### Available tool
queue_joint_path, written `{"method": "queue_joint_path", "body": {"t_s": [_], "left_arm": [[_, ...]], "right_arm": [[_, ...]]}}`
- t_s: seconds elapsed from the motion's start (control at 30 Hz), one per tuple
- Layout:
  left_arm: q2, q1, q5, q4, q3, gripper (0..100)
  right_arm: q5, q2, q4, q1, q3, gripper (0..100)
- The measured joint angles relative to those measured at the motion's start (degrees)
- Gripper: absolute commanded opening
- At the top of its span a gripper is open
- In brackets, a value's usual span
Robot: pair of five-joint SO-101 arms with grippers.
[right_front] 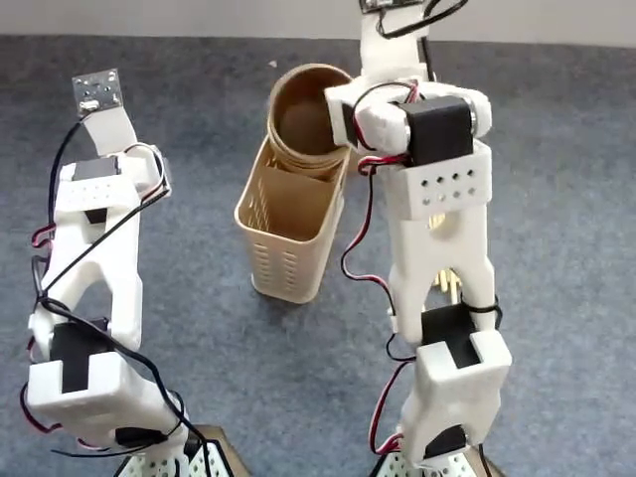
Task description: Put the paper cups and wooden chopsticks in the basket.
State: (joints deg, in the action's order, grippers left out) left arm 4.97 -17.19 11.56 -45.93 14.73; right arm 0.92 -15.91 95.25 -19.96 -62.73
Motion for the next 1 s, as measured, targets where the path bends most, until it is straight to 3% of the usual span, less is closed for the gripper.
{"method": "queue_joint_path", "body": {"t_s": [0.27,0.53,0.8,1.0], "left_arm": [[0.0,0.0,0.0,0.0,0.0,17],[0.0,0.0,0.0,0.0,0.0,17],[0.0,0.0,0.0,0.3,0.2,17],[0.0,0.0,0.0,5.3,3.4,17]], "right_arm": [[-0.1,0.0,-1.3,0.7,-0.4,44.0],[-4.5,-8.3,-12.0,12.0,6.9,44.0],[-4.9,-21.4,-23.6,12.2,8.2,44.0],[-8.1,-26.3,-28.0,11.0,8.2,44.0]]}}
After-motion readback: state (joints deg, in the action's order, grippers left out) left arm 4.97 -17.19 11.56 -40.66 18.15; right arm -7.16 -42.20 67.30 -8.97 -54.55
